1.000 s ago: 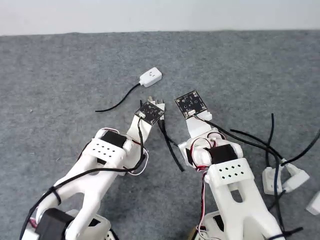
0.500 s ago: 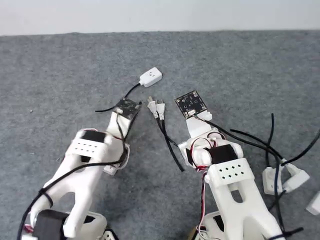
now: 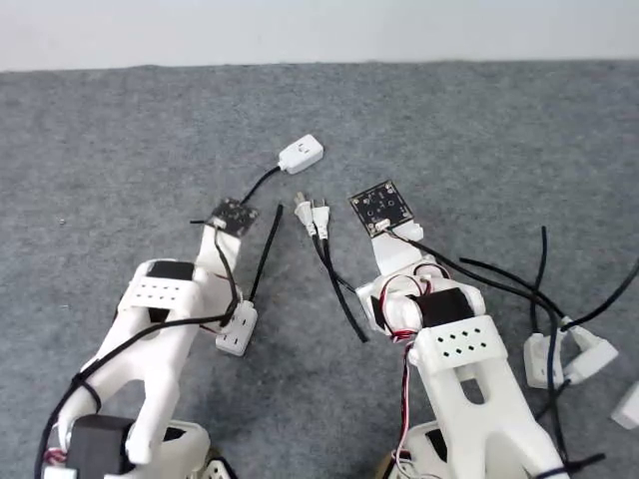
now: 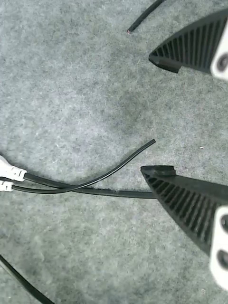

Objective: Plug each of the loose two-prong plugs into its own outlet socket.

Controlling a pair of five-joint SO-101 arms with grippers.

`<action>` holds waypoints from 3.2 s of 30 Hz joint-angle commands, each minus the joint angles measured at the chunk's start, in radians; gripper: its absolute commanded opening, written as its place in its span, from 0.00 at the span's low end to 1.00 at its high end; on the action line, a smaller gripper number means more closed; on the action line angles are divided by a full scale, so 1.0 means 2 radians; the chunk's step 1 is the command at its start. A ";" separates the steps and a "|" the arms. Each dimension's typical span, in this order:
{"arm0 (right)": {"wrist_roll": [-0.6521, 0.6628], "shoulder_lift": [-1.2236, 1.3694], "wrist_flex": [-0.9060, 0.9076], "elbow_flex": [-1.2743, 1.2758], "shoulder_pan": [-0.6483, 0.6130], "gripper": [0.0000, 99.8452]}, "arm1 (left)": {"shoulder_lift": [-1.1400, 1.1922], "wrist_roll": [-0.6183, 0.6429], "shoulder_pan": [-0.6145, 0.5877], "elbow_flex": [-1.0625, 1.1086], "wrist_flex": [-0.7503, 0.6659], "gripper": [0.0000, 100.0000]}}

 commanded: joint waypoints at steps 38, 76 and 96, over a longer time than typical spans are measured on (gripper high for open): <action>-0.037 0.096 -0.102 0.005 -0.084 0.32 | -0.262 0.063 0.000 0.114 0.037 0.26; 0.048 0.324 -0.020 -0.162 -0.040 0.06 | 0.032 0.062 -0.127 -0.037 -0.027 0.26; 0.068 0.302 0.047 -0.169 -0.020 0.01 | 0.034 0.064 -0.128 -0.035 -0.044 0.26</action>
